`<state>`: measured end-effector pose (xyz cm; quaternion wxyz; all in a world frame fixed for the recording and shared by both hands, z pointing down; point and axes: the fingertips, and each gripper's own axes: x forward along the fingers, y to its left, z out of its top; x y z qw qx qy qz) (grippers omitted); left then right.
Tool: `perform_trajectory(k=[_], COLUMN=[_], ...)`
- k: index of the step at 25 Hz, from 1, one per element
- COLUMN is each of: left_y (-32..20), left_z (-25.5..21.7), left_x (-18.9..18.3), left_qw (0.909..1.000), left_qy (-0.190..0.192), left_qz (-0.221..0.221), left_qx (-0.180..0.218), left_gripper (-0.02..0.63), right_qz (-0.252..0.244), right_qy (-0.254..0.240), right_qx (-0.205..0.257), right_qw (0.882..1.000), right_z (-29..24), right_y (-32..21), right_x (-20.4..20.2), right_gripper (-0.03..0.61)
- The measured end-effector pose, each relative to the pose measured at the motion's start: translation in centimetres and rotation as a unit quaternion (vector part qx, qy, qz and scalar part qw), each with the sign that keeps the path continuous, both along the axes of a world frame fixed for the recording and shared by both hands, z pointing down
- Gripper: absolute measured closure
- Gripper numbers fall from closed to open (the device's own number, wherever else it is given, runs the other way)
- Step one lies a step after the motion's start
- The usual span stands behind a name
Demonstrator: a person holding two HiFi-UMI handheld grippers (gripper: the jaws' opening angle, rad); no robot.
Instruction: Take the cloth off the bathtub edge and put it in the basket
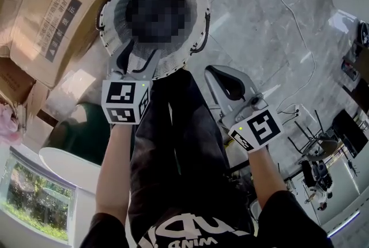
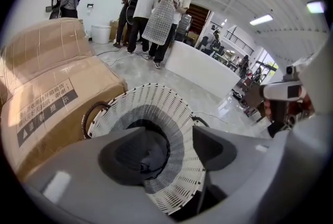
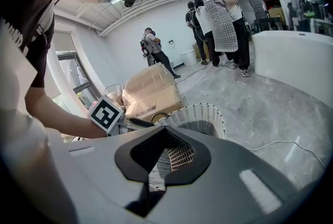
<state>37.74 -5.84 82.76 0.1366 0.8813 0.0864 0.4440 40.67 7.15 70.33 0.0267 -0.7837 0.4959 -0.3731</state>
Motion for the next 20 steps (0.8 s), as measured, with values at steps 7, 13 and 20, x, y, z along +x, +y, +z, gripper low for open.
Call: perform_trajectory(k=[7,13,20], left_y=[0.8,1.2,1.2], left_z=[-2.5,-7.4,-16.1], left_x=[-0.8,-0.8,-1.3], left_qw=[0.9993,0.9991,0.9982], left_qy=[-0.01,-0.001,0.027], left_qz=[0.009,0.009,-0.003], left_qx=[-0.036,-0.042,-0.053], left_gripper=[0.614,0.617,0.617], right_qz=[-0.001,-0.007,-0.02], right_qy=[0.019,0.044,0.056], right_qx=[0.013,0.024,0.045], right_qw=[1.0,0.999,0.997], right_z=[-3.2,-7.5,-14.1], right_y=[-1.1,-2.1,-3.6], right_x=[0.6,0.9,-0.4], right_gripper=[0.569,0.569,0.569])
